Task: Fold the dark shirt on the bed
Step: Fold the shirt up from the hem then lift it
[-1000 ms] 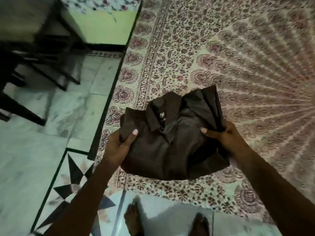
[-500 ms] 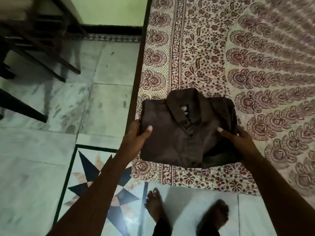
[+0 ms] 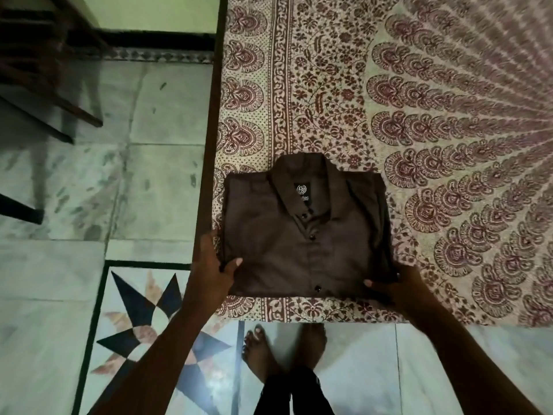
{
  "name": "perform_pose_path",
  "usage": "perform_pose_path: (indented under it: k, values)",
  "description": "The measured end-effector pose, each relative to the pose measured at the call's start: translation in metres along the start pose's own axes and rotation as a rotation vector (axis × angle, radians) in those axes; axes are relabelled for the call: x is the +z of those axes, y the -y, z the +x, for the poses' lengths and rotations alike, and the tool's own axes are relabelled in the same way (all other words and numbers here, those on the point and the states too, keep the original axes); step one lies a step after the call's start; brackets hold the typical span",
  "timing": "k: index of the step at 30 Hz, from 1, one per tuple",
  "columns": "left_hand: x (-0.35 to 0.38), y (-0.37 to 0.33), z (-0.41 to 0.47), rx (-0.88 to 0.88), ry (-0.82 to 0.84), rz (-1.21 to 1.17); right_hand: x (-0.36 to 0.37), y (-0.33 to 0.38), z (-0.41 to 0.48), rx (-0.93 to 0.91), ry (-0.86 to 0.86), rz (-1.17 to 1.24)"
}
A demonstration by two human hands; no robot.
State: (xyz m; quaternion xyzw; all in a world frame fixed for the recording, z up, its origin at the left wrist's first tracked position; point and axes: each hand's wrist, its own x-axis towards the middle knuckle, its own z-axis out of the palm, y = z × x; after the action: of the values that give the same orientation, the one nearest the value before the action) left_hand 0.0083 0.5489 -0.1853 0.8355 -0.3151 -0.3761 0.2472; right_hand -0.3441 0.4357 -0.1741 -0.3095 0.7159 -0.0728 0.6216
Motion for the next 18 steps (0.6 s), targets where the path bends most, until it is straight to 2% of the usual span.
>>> perform_pose_path:
  k: [4, 6, 8, 10, 12, 14, 18]
  values:
    - [-0.002, -0.013, -0.004, -0.047, 0.049, 0.149, 0.0, 0.005, -0.001, 0.09, 0.01, -0.161]
    - [-0.004, -0.023, -0.008, -0.104, 0.051, 0.254, -0.001, 0.019, -0.005, 0.047, -0.001, -0.392]
    - [-0.006, -0.033, -0.008, -0.113, -0.034, 0.406, 0.001, 0.036, -0.008, -0.057, -0.123, -0.637]
    - [-0.005, -0.041, -0.001, -0.003, -0.166, 0.512, 0.005, 0.05, -0.003, -0.243, -0.336, -0.666]
    - [-0.001, -0.049, 0.013, 0.156, -0.275, 0.486, 0.012, 0.062, 0.008, -0.454, -0.497, -0.622]
    - [0.0, -0.06, 0.031, 0.193, -0.28, 0.368, 0.021, 0.08, 0.022, -0.552, -0.542, -0.656]
    - [0.003, -0.08, 0.054, 0.094, -0.3, 0.091, 0.031, 0.119, 0.052, -0.407, -0.394, -0.618]
